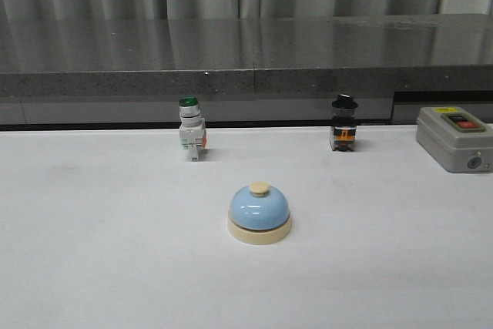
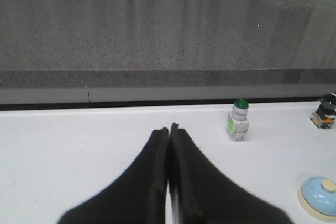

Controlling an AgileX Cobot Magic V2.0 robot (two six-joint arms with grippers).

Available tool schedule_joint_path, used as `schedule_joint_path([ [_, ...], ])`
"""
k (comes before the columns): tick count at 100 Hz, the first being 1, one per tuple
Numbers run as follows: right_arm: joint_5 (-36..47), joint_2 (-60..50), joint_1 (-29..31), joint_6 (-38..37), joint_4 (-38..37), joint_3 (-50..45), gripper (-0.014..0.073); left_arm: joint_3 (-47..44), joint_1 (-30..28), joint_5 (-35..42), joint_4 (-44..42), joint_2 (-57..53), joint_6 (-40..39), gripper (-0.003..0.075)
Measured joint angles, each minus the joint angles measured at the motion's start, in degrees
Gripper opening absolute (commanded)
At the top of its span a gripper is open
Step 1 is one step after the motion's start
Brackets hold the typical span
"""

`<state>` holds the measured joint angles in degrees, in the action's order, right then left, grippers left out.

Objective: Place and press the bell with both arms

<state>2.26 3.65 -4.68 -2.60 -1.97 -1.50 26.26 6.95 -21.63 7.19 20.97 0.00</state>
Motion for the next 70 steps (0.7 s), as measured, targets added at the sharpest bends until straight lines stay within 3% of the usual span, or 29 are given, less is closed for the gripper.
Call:
schedule_joint_path([
  [22,0.0,0.0,0.0,0.0,0.0,0.0,-0.0060,-7.1,0.0,9.7,-4.3,-2.3,0.0,-0.0020],
  [70,0.0,0.0,0.0,0.0,0.0,0.0,-0.0060,-26.3,-2.1,14.9,-7.2,-19.7,-0.3,-0.0020],
])
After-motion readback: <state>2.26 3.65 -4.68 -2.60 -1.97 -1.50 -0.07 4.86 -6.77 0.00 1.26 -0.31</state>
